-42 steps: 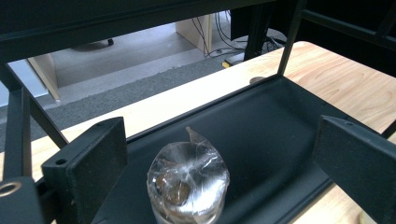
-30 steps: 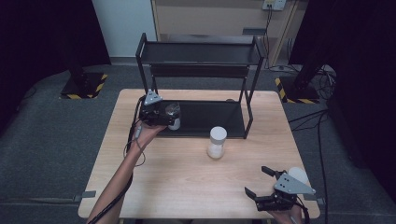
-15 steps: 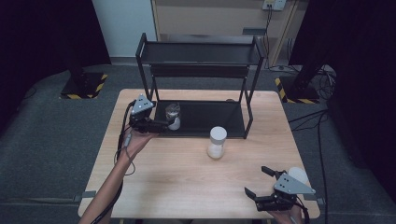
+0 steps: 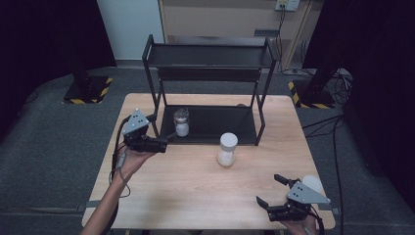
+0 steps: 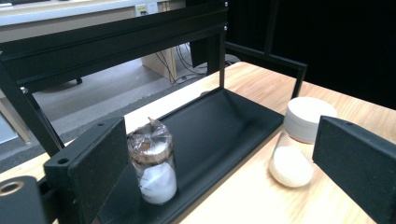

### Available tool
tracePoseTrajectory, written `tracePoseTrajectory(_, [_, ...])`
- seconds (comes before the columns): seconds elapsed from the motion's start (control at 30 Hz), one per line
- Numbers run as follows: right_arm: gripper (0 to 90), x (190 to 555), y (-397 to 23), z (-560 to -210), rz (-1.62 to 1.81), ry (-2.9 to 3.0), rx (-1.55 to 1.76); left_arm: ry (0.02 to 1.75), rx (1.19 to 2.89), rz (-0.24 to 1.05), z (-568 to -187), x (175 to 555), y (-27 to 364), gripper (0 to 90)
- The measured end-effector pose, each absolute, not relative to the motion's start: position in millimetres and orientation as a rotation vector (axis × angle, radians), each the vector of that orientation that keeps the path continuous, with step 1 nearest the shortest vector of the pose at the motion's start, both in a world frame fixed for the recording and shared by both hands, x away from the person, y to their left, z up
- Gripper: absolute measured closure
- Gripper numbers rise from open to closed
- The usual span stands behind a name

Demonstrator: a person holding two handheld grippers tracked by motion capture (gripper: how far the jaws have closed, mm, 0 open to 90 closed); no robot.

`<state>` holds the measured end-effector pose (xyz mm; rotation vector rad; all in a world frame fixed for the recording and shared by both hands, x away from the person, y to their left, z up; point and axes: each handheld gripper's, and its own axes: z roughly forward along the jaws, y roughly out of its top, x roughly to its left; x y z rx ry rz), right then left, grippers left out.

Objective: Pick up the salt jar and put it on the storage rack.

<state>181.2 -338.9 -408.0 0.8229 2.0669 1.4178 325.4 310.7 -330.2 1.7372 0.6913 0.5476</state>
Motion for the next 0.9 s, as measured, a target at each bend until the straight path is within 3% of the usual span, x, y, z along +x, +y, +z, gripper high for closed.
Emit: tracePoseTrajectory(0.9, [4.0, 180.8, -337.2, -407.7, 1.408, 2.068, 0.822, 0.729, 1.644, 0.564, -380.0, 255.4, 350.5, 2.9])
